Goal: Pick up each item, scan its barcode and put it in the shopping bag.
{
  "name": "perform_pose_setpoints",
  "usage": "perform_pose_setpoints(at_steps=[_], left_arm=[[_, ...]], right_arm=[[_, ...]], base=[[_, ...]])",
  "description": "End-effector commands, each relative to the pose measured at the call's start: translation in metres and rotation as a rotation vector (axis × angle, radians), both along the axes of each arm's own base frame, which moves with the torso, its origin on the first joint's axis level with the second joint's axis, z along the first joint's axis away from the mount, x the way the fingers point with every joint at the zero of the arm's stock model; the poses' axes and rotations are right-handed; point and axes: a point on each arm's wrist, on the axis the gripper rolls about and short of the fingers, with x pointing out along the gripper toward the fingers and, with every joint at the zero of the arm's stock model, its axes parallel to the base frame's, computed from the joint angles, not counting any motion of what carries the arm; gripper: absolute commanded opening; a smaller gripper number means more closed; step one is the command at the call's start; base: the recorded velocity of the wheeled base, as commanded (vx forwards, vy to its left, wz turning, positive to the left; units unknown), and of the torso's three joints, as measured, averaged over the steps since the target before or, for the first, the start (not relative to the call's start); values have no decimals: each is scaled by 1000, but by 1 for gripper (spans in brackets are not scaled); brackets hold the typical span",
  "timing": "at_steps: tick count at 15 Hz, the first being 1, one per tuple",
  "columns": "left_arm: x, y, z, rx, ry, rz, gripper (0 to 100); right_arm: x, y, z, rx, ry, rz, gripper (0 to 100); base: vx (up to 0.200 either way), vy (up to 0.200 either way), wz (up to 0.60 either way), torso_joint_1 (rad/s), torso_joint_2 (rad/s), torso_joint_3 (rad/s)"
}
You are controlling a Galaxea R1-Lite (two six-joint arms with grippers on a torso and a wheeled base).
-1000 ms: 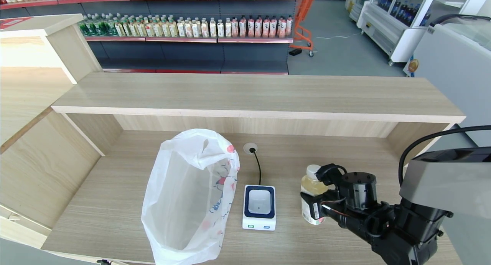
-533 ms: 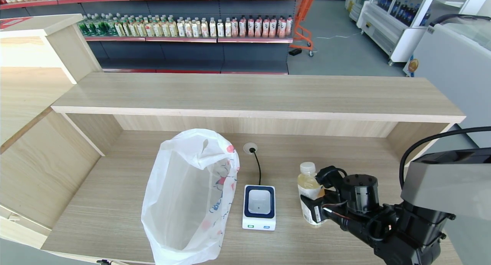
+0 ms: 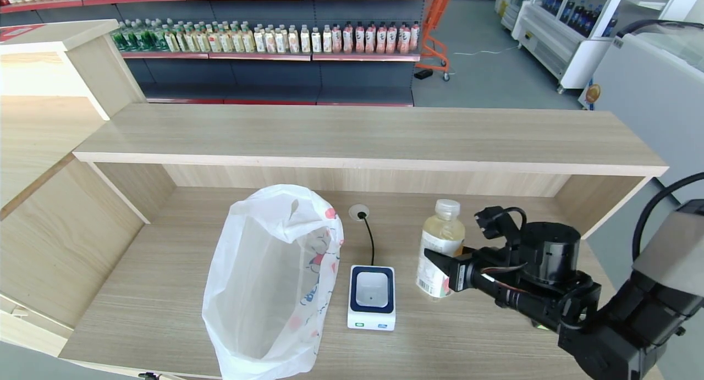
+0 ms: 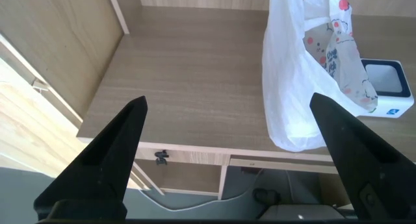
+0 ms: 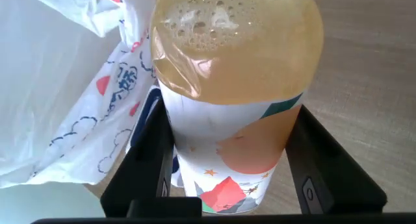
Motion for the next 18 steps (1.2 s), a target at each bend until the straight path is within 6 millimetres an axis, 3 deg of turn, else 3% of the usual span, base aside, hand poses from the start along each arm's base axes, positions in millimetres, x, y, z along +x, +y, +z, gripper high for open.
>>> perform_pose_setpoints(at_steps=[1,6,8,12,18], left_arm=[[0,0,0,0,0,0,100],[0,0,0,0,0,0,100],[0,0,0,0,0,0,100],[0,0,0,0,0,0,100],[0,0,0,0,0,0,100]], right_arm=[[-35,-17,48,95,-60,85,0],[-52,-24,76,189,-44,163,0],[-59,-17,88,289,-19,197,0],[-77,-5,85,284,57,336,0],[-83,8,80,277,84,449,0]], base=[[0,0,0,0,0,0],[0,0,0,0,0,0],[0,0,0,0,0,0],[0,0,0,0,0,0],[0,0,0,0,0,0]])
